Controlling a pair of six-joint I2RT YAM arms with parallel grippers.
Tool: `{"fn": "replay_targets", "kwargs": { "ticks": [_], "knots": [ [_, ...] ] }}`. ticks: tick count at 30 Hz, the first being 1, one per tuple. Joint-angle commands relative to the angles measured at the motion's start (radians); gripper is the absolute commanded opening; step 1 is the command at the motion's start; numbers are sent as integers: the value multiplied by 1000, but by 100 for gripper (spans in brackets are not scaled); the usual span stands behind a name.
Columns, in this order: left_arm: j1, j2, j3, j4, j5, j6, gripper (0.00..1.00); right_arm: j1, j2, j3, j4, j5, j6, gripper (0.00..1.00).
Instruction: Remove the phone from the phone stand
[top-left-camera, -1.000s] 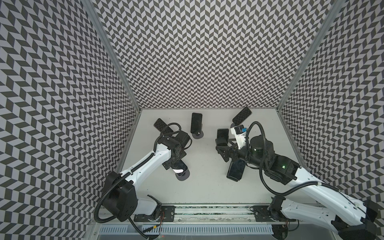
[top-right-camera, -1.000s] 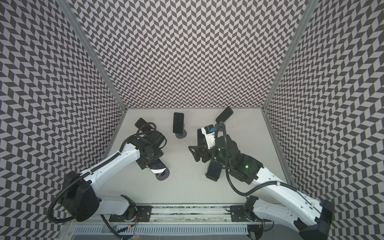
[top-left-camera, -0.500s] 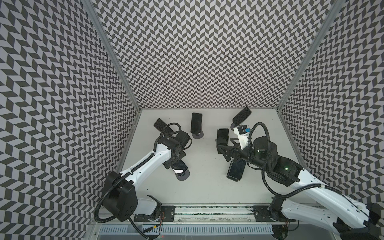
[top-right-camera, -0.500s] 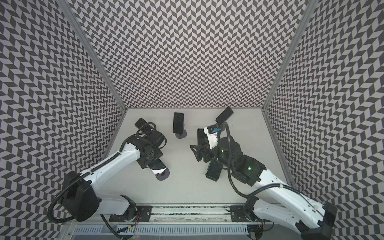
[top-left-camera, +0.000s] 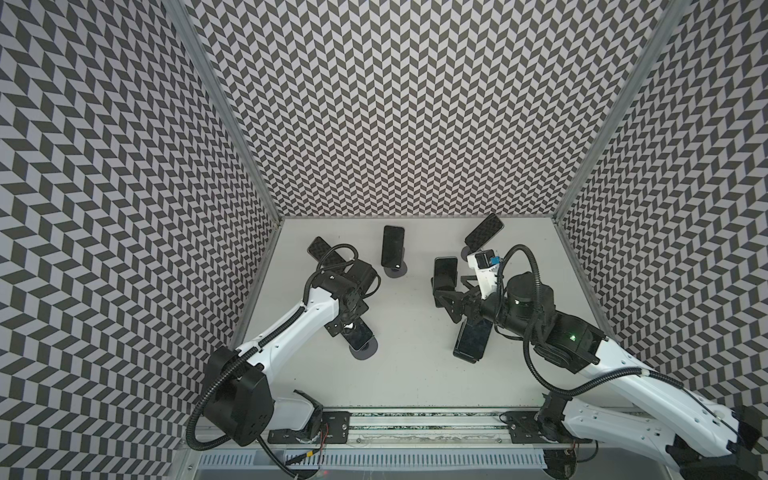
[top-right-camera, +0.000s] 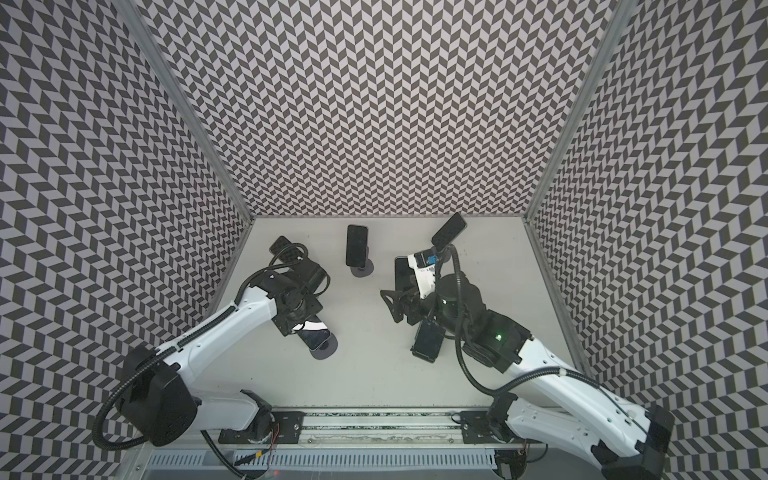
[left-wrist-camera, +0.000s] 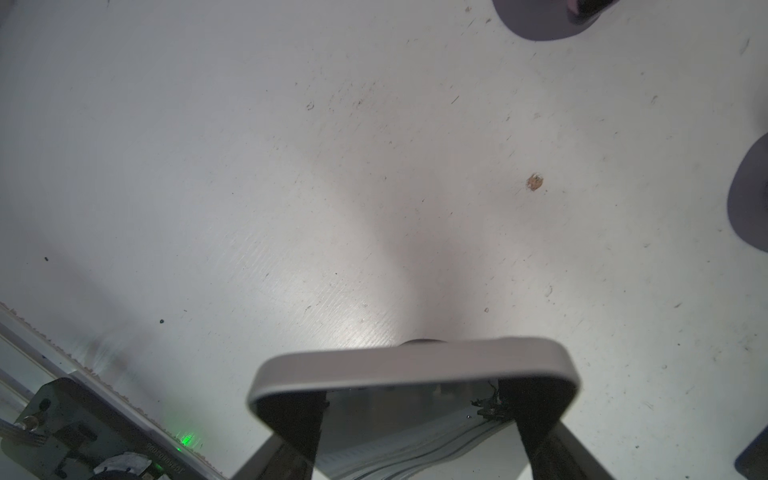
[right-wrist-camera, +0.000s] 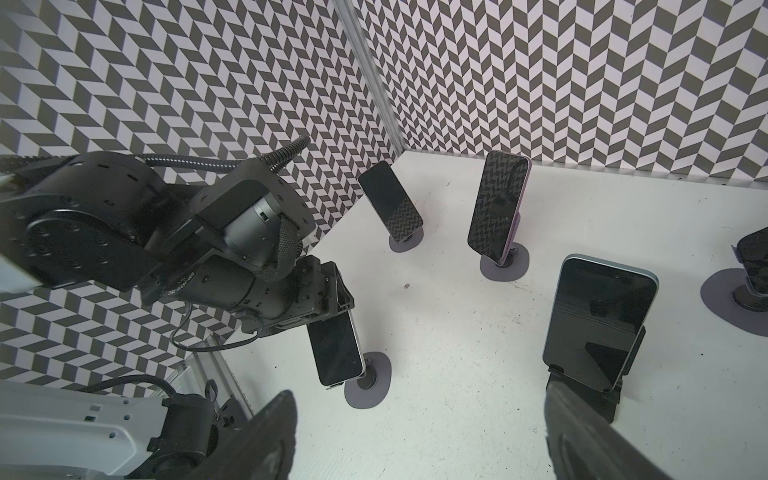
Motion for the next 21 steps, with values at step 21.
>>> {"fn": "replay_targets", "kwargs": {
  "ticks": [21],
  "knots": [
    [3, -88, -5, 33, -29, 38, 69, -3, -1, 9, 69, -32, 10, 89]
  ]
}}
